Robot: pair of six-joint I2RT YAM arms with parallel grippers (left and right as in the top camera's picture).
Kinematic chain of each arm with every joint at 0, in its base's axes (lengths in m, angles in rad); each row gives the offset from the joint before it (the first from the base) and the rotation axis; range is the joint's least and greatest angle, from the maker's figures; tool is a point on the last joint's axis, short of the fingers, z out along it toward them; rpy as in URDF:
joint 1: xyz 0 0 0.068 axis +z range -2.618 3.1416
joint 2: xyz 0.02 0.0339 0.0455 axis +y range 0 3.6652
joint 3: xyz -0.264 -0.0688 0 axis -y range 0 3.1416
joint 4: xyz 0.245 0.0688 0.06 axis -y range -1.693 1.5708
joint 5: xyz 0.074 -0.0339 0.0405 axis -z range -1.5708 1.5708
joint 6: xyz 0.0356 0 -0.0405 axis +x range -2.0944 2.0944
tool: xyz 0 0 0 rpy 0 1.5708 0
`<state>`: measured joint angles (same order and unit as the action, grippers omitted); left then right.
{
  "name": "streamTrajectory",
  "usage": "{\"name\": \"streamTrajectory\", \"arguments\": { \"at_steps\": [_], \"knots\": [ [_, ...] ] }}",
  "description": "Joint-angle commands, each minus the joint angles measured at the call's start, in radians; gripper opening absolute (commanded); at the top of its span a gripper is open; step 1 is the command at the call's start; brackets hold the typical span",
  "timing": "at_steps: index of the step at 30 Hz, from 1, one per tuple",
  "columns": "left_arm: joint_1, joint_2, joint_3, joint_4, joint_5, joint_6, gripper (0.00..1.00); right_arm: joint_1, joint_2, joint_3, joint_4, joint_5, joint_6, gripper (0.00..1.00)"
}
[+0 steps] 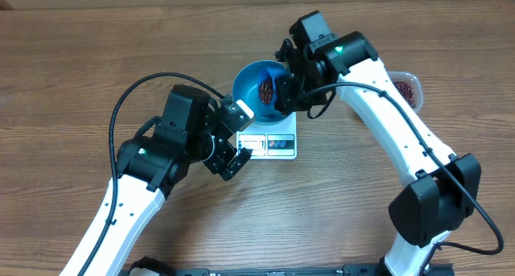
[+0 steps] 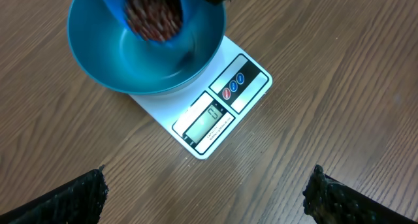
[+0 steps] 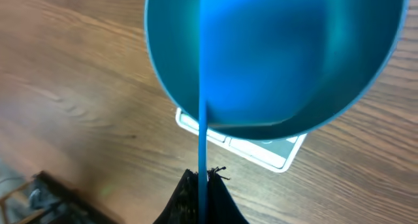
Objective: Scoop item into bowl and weigh 150g on scale
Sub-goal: 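Tip the blue scoop to pour red beans into the teal bowl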
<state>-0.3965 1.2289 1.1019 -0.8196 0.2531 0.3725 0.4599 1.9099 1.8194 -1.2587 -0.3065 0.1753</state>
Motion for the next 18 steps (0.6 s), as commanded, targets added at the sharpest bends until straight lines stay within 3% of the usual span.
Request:
{"name": "streamTrajectory", "arguments": {
  "at_steps": [1,18],
  "knots": [
    [0.005,0.000,0.006,0.001,-0.002,-0.006,0.99,0.019,-0.036,0.034,0.022,0.108,0.034,0.04],
    [0.005,0.000,0.006,0.001,-0.002,-0.006,0.99,0.050,-0.035,0.034,0.076,0.180,0.065,0.04]
  ]
}}
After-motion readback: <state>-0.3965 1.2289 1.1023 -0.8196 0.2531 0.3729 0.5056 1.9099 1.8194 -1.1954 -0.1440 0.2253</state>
